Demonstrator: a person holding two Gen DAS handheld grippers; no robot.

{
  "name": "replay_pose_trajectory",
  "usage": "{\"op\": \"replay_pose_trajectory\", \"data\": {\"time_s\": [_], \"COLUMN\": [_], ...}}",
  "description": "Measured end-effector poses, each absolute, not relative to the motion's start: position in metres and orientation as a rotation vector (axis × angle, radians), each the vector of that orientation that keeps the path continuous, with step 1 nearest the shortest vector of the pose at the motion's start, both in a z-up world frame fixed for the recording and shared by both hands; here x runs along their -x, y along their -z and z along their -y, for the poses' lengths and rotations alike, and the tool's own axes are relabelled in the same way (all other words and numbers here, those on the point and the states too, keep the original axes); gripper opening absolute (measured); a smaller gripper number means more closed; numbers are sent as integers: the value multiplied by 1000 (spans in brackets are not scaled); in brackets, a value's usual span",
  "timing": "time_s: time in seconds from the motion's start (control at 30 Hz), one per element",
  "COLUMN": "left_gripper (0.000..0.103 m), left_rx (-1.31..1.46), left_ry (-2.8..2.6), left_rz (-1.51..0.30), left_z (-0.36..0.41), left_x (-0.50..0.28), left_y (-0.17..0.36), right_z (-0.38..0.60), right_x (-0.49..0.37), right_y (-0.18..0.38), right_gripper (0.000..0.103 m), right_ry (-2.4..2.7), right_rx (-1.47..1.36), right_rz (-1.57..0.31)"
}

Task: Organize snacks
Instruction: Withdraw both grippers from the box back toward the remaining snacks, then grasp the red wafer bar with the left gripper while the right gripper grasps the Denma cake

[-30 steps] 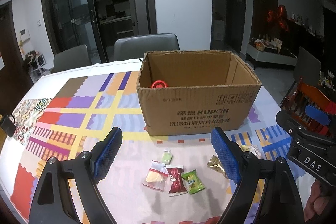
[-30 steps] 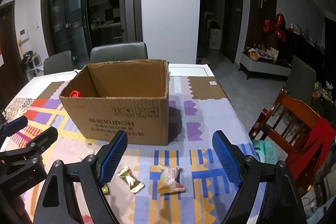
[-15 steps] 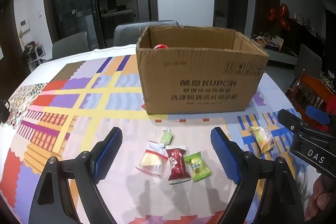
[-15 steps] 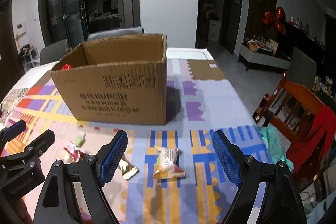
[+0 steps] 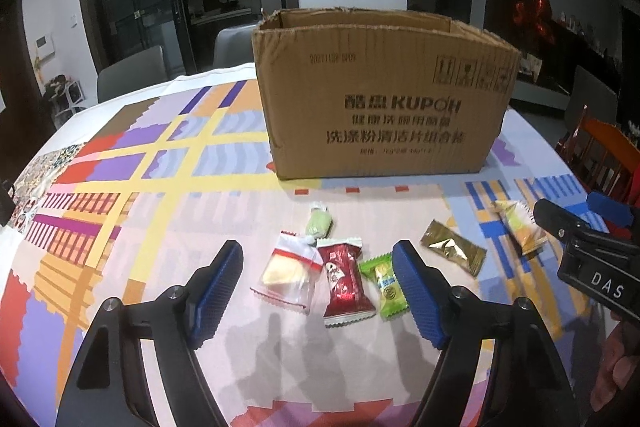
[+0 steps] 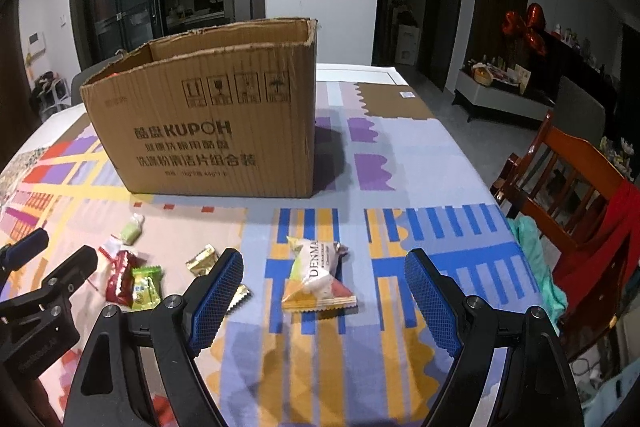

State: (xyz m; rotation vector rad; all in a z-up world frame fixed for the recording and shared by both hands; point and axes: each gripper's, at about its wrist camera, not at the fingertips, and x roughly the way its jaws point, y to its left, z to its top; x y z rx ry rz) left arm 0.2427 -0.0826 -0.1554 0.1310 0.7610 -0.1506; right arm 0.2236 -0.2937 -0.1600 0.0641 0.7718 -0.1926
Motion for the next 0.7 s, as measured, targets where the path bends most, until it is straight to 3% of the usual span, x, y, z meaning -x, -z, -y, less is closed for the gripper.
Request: {"op": "replay_pose_trajectory", "data": {"time_s": [0.13,0.57,0.7], "left_gripper": [73,47,47], "left_rx": [-132,-138,-141], "left_ry": [131,161,166], "left_rz": [-747,-820,-848], "left_z": [83,88,90], "left_x": [-242,-251,-255], "left_y": [162,187,194], "right_z": [295,297,298], "right_x": [-226,-234,-237], "right_y": [166,185,191], "right_gripper": [84,84,84], "right_ry": [198,192,190], "right_rx": [-58,-57,-60], "right_rz": [-780,-819,-832]}}
